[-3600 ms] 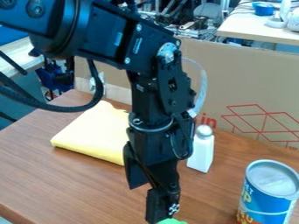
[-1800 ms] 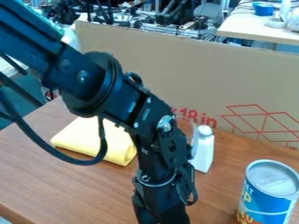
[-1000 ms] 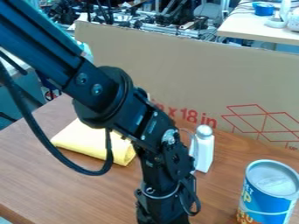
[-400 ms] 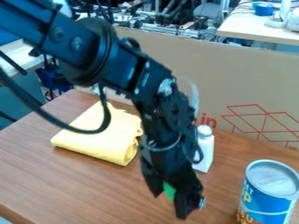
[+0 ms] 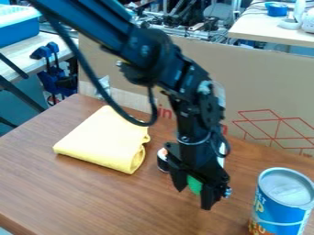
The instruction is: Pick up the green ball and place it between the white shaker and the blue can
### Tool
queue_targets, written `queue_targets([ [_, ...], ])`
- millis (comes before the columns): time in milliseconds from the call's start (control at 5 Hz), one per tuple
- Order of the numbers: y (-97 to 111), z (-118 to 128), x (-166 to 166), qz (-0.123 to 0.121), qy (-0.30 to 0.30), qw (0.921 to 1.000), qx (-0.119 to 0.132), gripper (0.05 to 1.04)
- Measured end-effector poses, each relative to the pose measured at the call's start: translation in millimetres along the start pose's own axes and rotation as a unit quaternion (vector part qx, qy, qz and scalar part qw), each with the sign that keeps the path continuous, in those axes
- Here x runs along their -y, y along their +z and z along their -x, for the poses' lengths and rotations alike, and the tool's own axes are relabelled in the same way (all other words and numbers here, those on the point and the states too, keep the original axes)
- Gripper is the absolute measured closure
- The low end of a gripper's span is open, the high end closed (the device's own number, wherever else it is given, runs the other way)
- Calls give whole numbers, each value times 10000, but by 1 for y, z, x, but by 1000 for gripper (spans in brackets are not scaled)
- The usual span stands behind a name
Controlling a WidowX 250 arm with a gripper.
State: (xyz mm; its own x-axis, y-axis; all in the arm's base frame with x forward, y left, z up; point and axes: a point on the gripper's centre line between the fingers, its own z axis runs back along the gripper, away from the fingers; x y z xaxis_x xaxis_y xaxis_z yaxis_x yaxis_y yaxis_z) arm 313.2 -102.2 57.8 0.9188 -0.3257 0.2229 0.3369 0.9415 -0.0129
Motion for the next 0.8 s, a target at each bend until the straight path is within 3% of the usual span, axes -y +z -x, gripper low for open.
queue_targets([
  [400, -20, -40, 17, -70, -219, 9996, -135, 233],
  [800, -35, -37, 5, -131, -23, 9990, -426, 233],
])
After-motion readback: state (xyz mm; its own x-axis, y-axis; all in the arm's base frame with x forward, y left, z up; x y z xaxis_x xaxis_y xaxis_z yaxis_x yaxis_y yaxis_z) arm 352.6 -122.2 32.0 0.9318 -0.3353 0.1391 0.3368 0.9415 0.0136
